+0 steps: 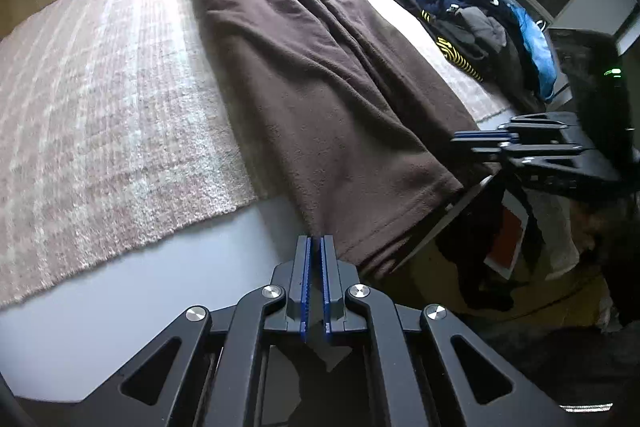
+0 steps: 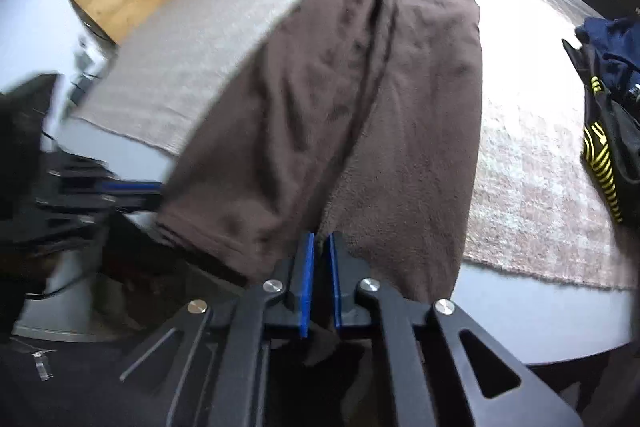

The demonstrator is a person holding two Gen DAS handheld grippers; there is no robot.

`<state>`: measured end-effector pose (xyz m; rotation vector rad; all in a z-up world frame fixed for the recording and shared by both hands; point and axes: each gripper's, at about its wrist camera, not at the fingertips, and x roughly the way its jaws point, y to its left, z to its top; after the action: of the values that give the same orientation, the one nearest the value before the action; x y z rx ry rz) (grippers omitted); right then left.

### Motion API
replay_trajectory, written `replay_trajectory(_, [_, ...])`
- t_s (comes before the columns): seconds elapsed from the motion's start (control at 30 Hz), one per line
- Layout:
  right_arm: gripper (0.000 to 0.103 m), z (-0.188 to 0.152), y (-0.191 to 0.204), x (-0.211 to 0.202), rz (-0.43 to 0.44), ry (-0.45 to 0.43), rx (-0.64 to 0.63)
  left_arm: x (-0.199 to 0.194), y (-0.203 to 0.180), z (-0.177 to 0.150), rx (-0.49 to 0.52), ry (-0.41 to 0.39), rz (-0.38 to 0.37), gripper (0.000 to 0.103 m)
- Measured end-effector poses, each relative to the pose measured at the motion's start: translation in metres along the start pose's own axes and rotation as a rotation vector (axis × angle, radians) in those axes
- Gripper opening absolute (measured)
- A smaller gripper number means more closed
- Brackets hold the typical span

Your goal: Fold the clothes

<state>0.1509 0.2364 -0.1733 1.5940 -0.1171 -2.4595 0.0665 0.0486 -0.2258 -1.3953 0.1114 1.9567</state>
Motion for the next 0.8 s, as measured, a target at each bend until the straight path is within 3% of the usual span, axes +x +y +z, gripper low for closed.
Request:
replay_trajectory(0.03, [0.008, -0.001, 0.003, -0.001, 0.000, 0.005, -0.022, -0.001, 0.001, 0.000, -0.003, -0.002, -0.003, 0.003])
replay_trajectory(0.13, [0.008, -0.008, 0.004, 0.022, -0.022, 0.141, -0.087, -0.001, 0.003, 0.000, -0.001, 0.010, -0.004, 0.003])
replay_trajectory(0.2, [0.009, -0.003, 0.004, 0.011, 0.003, 0.132, -0.090, -0.003, 0.001, 0.001, -0.011, 0.010, -0.013, 0.003])
replay_trajectory(0.23, [0.013, 0.003, 0.003, 0.003, 0.030, 0.118, -0.079, -0.004, -0.001, 0.001, -0.017, 0.010, -0.018, 0.008])
replay_trajectory(0.27, [0.016, 0.008, 0.002, -0.005, 0.058, 0.104, -0.067, -0.005, -0.002, 0.001, -0.022, 0.009, -0.027, 0.021])
replay_trajectory(0.33, [0.029, 0.035, -0.002, -0.020, 0.099, 0.023, -0.056, -0.005, -0.004, 0.001, -0.027, 0.006, -0.034, 0.030])
replay_trajectory(0.4, [0.030, 0.060, -0.006, -0.018, 0.060, -0.016, -0.062, 0.001, -0.006, 0.001, -0.026, 0.007, -0.017, 0.023])
replay_trajectory(0.43, [0.030, 0.074, -0.007, -0.012, 0.058, -0.026, -0.065, 0.003, -0.006, 0.000, -0.031, 0.003, -0.010, 0.007])
replay_trajectory(0.53, [0.030, 0.113, -0.005, 0.027, 0.084, 0.004, -0.047, 0.006, -0.003, -0.001, -0.057, -0.017, -0.019, 0.004])
replay_trajectory(0.6, [0.030, 0.126, -0.012, 0.046, 0.034, 0.016, -0.044, 0.004, 0.000, -0.003, -0.073, -0.033, -0.032, 0.004])
replay_trajectory(0.67, [0.030, 0.135, -0.015, 0.061, -0.007, 0.027, -0.027, -0.005, 0.002, -0.006, -0.074, -0.054, -0.032, 0.003])
replay_trajectory(0.8, [0.030, 0.135, -0.021, 0.082, 0.034, 0.076, -0.010, -0.033, 0.014, -0.017, -0.107, -0.113, -0.040, 0.003])
